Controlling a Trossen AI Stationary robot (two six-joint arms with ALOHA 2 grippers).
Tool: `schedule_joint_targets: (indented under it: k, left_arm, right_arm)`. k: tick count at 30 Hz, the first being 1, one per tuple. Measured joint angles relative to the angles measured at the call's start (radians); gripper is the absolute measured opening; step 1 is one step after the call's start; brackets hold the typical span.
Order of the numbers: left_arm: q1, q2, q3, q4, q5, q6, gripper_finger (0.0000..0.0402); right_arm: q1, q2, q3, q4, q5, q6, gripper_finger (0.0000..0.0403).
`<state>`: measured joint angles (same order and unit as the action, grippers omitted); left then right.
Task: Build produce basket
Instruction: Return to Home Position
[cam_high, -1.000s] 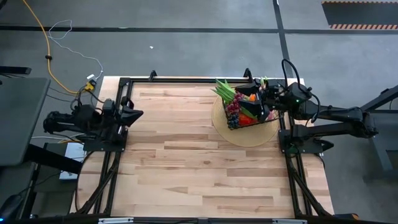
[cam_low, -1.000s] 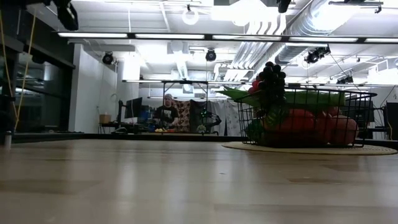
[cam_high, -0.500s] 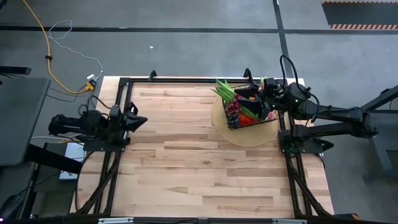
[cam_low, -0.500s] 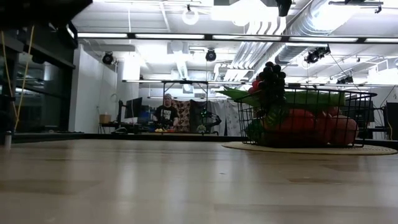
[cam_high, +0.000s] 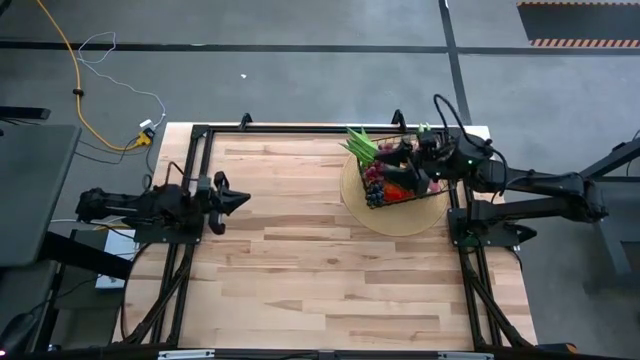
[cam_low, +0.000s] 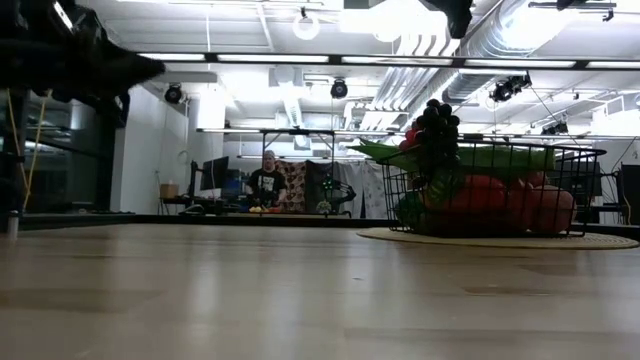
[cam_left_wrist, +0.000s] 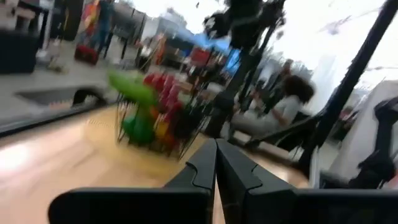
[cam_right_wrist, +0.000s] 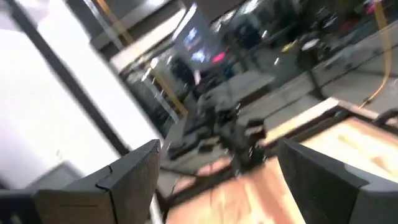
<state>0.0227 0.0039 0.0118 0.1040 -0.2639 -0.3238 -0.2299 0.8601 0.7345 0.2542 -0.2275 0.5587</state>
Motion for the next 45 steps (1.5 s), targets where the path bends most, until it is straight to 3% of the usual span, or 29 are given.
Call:
schedule_joint_targets:
  k: [4, 8, 12, 16, 18, 23, 27, 33, 38, 45]
  left_arm:
    - [0.003, 0.003, 0.0, -0.048, -0.008, -0.005, 0.0]
    - [0.003, 0.004, -0.001, -0.052, -0.009, -0.006, 0.0]
    - [0.003, 0.004, 0.0, -0.053, -0.009, -0.006, 0.0]
    - [0.003, 0.004, -0.001, -0.053, -0.009, -0.006, 0.0]
    - [0.003, 0.004, 0.0, -0.053, -0.009, -0.006, 0.0001]
    - [0.003, 0.004, 0.0, -0.053, -0.009, -0.006, 0.0001]
    - [0.003, 0.004, 0.0, -0.053, -0.009, -0.006, 0.0001]
    - [0.003, 0.004, 0.0, -0.053, -0.009, -0.006, 0.0001]
    - [0.003, 0.004, 0.0, -0.054, -0.009, -0.006, 0.0001]
    - [0.003, 0.004, 0.0, -0.054, -0.009, -0.006, 0.0001]
  right_arm:
    - [-0.013, -0.042, 0.0, -0.123, -0.12, -0.048, 0.0308]
    - [-0.001, -0.133, -0.015, -0.299, -0.129, -0.138, 0.0267]
    - [0.004, -0.266, -0.104, -0.352, -0.121, -0.184, 0.0173]
    - [0.001, -0.421, -0.27, -0.243, -0.121, -0.165, 0.0048]
    - [-0.008, -0.492, -0.365, -0.149, -0.113, -0.122, 0.0013]
    - [-0.023, -0.637, -0.547, 0.02, -0.058, -0.034, 0.0017]
    - [0.004, -0.731, -0.618, 0.114, -0.013, -0.031, 0.0004]
    - [0.046, -0.833, -0.69, 0.096, 0.104, -0.103, 0.0001]
    - [0.076, -0.855, -0.724, 0.009, 0.103, -0.097, 0.0]
    - [0.116, -0.855, -0.724, -0.208, 0.097, -0.209, 0.0]
